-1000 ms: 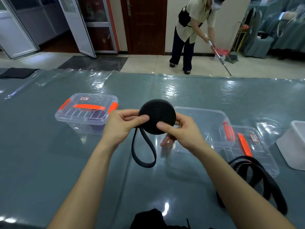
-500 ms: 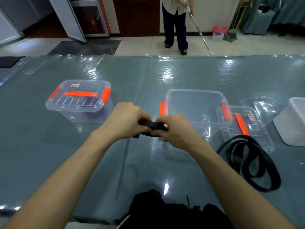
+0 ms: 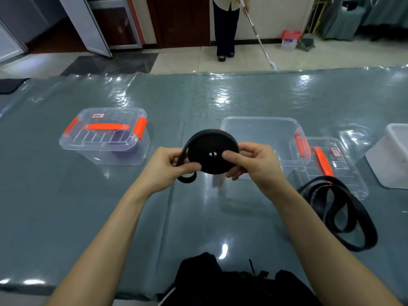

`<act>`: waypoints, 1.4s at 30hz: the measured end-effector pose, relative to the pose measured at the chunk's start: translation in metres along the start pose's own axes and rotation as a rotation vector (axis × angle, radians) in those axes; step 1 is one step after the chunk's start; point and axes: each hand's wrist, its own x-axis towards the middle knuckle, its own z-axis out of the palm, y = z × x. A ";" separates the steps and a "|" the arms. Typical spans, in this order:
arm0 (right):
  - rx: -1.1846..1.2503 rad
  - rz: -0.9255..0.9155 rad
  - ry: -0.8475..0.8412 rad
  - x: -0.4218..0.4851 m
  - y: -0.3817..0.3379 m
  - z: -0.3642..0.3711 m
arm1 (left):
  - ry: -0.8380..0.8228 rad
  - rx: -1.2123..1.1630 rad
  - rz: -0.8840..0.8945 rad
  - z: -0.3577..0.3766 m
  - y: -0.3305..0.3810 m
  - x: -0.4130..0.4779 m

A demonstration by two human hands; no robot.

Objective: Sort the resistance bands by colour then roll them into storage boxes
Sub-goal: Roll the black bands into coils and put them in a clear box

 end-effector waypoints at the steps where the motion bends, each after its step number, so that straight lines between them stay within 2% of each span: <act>1: 0.049 0.011 0.019 0.001 0.000 0.002 | 0.027 -0.071 0.000 0.007 -0.001 0.000; 4: 0.183 0.053 0.044 0.001 0.003 0.010 | 0.071 -0.272 0.007 0.032 0.004 -0.003; 8: 0.311 0.105 0.029 -0.003 0.014 0.025 | 0.185 -0.316 0.017 0.046 0.011 -0.003; 9: 0.296 0.108 0.010 -0.003 0.016 0.024 | 0.187 -0.302 0.013 0.042 0.010 -0.001; 11: 0.109 0.092 -0.047 -0.002 0.015 0.016 | 0.127 -0.259 0.009 0.031 0.008 0.000; 13: -0.151 0.068 -0.067 0.002 0.007 0.008 | 0.022 -0.133 0.033 0.017 0.008 -0.001; 16: -0.361 -0.019 -0.048 0.007 -0.004 0.002 | -0.139 0.155 0.067 0.007 0.015 -0.001; 19: -0.649 -0.119 -0.149 0.009 -0.006 0.003 | -0.239 0.387 0.051 0.000 0.023 0.001; 23: -0.500 -0.021 -0.264 0.006 -0.002 0.002 | -0.335 0.601 0.039 -0.012 0.029 0.003; 26: -0.494 -0.003 -0.262 0.006 0.001 0.006 | -0.357 0.817 0.076 -0.016 0.035 0.004; 30: -0.475 0.037 -0.311 0.005 0.000 0.011 | -0.383 0.922 0.090 -0.020 0.034 0.003; 33: -0.529 0.015 -0.287 0.004 0.000 0.018 | -0.394 1.077 0.106 -0.018 0.037 0.003; 40: -0.701 -0.015 -0.320 -0.002 0.019 0.028 | -0.436 1.166 0.113 -0.020 0.037 -0.002; 42: -0.656 -0.018 -0.286 -0.002 0.024 0.028 | -0.428 1.118 0.105 -0.021 0.040 -0.001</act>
